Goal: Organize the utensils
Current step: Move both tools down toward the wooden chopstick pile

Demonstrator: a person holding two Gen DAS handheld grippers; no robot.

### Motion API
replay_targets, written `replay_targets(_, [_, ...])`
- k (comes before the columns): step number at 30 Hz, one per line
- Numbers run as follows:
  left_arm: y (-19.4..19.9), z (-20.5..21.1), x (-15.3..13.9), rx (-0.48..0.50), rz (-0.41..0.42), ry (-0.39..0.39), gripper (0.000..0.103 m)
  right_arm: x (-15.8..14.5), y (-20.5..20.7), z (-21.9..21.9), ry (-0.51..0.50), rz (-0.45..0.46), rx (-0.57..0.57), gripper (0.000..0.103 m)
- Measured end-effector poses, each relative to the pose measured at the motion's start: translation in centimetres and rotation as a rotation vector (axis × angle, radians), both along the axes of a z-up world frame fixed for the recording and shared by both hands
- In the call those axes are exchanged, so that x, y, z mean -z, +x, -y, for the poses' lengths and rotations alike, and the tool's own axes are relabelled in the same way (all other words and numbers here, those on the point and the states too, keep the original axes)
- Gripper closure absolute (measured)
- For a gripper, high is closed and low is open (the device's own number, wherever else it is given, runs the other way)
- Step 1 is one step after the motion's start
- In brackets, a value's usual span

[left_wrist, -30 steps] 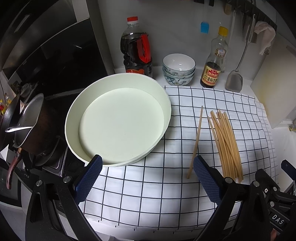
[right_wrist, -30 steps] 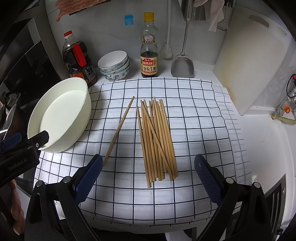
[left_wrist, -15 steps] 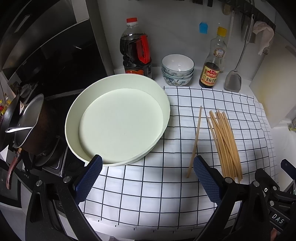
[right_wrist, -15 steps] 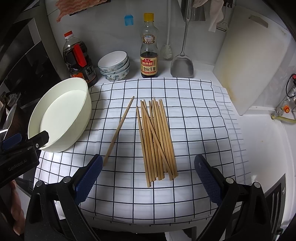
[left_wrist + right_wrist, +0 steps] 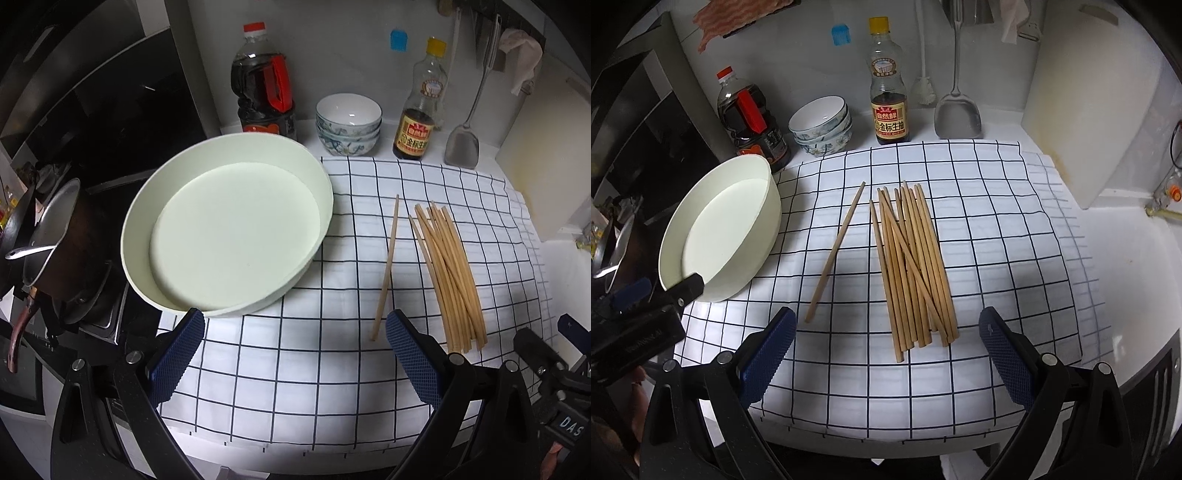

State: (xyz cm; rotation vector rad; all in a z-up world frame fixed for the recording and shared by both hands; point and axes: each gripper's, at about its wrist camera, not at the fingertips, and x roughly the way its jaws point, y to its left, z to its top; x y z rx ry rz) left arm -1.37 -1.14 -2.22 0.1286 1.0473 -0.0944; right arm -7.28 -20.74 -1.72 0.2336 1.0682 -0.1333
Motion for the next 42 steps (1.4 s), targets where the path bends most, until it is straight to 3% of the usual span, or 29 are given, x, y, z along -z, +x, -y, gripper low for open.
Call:
replay_targets(10, [0.6, 3.2, 4.1, 0.072, -0.009, -0.009, 0.006, 3.7, -0.8, 3.3, 0.029, -0.001, 0.011, 0.008])
replay_targets(17, [1.1, 5.9, 6.2, 0.125, 0.047, -0.005, 0.006, 6.4, -0.1, 5.9, 0.014, 0.041, 0.019, 0.009])
replay_targets(28, [4.0, 8.1, 9.7, 0.104, 0.055, -0.005, 0.006, 9.8, 3.0, 8.2, -0.086, 0.068, 0.016, 0.009])
replay_targets(42, [6.3, 9.0, 13.4, 0.076, 0.035, 0.007, 0.006, 13.5, 6.6, 9.5, -0.166, -0.014, 0.015, 0.009])
